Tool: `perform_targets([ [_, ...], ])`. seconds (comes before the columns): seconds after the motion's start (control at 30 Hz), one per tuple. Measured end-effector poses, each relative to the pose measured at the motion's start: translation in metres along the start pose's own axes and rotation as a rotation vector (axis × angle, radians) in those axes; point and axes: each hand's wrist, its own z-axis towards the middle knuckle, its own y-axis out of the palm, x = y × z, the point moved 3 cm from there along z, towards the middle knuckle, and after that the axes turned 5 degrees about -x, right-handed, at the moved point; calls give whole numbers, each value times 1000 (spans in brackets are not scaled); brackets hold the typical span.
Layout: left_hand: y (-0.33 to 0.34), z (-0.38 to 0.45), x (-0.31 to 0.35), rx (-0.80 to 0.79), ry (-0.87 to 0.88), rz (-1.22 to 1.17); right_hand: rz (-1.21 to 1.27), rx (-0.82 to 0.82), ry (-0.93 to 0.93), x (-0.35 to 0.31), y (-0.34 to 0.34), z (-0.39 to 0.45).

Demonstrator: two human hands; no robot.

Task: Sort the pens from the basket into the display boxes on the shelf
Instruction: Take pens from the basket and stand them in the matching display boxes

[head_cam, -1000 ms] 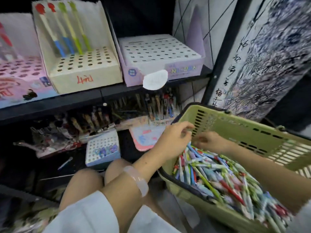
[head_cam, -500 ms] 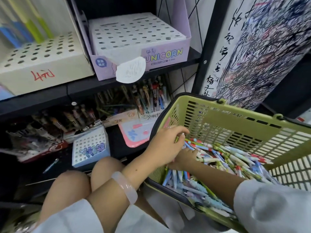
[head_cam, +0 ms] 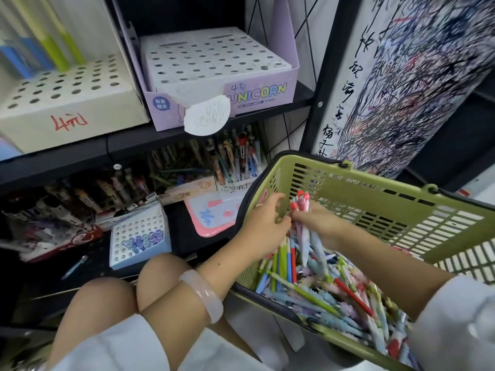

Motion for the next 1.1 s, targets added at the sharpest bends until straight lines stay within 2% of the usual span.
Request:
perform_targets([
  [0.1, 16, 0, -1, -142, -161, -332, 305, 3, -110, -22, 6, -18],
  [0.13, 21, -2, 2, -188, -173, -455, 368, -2, -148, -29, 10, -23],
  [0.2, 22, -4, 9, -170, -157, -581, 430, 7, -219, -39, 18, -33],
  [0.27, 17, -7, 15, -138, -148, -612, 363, 22, -300, -52, 24, -42],
  [0.37, 3, -15, 28, -208, -52, -564, 66, 32, -408, -74, 35, -56],
  [0.5, -25, -30, 41, -249, 69, -592, -196, 39, -502, -110, 52, -67],
  [0.73, -80, -63, 43, 78, 290, -633, -112, -135, -624, -167, 117, -69],
  [0.9, -132, -97, 33, 206, 349, -706, -146, -209, -657, -197, 180, -63],
  [1.1, -204, -145, 5, 366, 384, -770, -149, -140, -691, -228, 249, -55],
])
